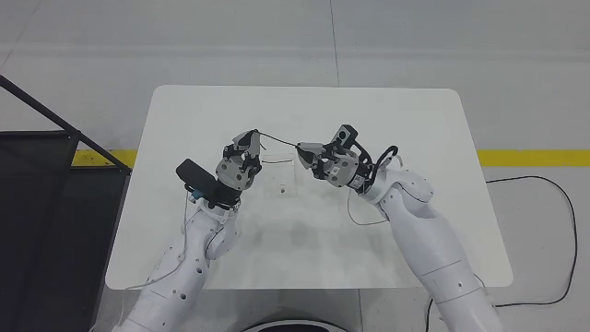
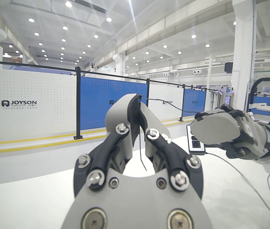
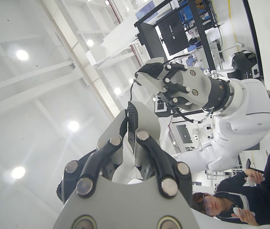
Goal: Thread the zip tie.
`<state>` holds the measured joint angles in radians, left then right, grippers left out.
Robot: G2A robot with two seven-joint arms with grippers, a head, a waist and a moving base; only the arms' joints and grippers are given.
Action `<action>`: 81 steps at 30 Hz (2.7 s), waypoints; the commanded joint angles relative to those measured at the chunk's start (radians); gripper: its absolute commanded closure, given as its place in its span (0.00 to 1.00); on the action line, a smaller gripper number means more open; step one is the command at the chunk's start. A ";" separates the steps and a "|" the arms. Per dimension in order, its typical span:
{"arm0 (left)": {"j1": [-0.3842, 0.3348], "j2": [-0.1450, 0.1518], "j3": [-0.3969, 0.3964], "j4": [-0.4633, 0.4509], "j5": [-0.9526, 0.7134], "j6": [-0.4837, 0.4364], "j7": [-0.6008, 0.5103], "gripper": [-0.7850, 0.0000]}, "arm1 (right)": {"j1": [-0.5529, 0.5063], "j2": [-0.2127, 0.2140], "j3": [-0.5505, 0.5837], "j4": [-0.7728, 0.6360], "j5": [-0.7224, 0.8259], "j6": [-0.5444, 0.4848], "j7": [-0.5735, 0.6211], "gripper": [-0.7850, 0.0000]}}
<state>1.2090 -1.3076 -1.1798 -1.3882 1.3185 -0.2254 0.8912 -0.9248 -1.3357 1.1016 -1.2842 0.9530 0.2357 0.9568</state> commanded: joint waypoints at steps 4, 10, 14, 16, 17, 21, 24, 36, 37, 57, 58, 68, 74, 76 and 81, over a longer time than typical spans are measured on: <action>0.000 0.000 0.000 0.000 0.000 0.000 0.000 1.00 | 0.001 0.000 -0.001 0.001 0.001 -0.002 0.005 1.00; 0.000 0.000 0.000 0.000 0.000 0.000 0.000 1.00 | 0.003 -0.001 -0.002 0.001 -0.002 0.001 -0.002 1.00; 0.000 0.000 0.000 0.000 0.000 0.000 0.000 1.00 | 0.005 -0.002 -0.005 0.000 -0.004 0.006 -0.013 1.00; 0.000 0.000 0.000 0.000 0.000 0.000 0.000 1.00 | 0.006 -0.002 -0.007 0.000 -0.007 0.007 -0.019 1.00; 0.000 0.000 0.000 0.000 0.000 0.000 0.000 1.00 | 0.006 -0.002 -0.007 -0.001 -0.007 0.008 -0.021 1.00; 0.000 0.000 0.000 0.000 0.000 0.000 0.000 1.00 | 0.006 -0.003 -0.010 -0.003 -0.013 0.009 -0.028 1.00; 0.000 0.000 0.000 0.000 0.000 0.000 0.000 1.00 | 0.006 -0.003 -0.012 -0.006 -0.015 0.009 -0.030 1.00; 0.000 0.000 0.000 0.000 0.000 0.000 0.000 1.00 | -0.034 0.006 0.029 -0.031 0.010 -0.016 0.030 1.00; 0.000 0.000 0.000 0.000 0.000 0.000 0.000 1.00 | -0.039 0.008 0.035 -0.038 0.013 -0.015 0.031 1.00; 0.000 0.000 0.000 0.000 0.000 0.000 0.000 1.00 | -0.058 0.013 0.055 -0.074 0.021 -0.003 0.015 1.00; 0.000 0.000 0.000 0.000 0.000 0.000 0.000 1.00 | -0.058 0.013 0.055 -0.074 0.021 -0.003 0.015 1.00; 0.000 0.000 0.000 0.000 0.000 0.000 0.000 1.00 | -0.071 0.014 0.057 -0.096 0.025 0.013 -0.001 1.00; 0.000 0.000 0.000 0.000 0.000 0.000 0.000 1.00 | -0.077 0.014 0.044 -0.093 -0.019 -0.030 -0.022 1.00; 0.000 0.000 0.000 0.000 0.000 0.000 0.000 1.00 | -0.078 0.013 0.036 -0.092 -0.031 -0.050 -0.035 1.00; 0.000 0.000 0.000 0.000 0.000 0.000 0.000 1.00 | -0.064 0.002 0.001 -0.075 -0.038 -0.091 -0.067 1.00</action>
<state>1.2090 -1.3076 -1.1798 -1.3882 1.3186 -0.2254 0.8912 -0.9929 -1.3313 1.1085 -1.3631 0.9129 0.1579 0.8948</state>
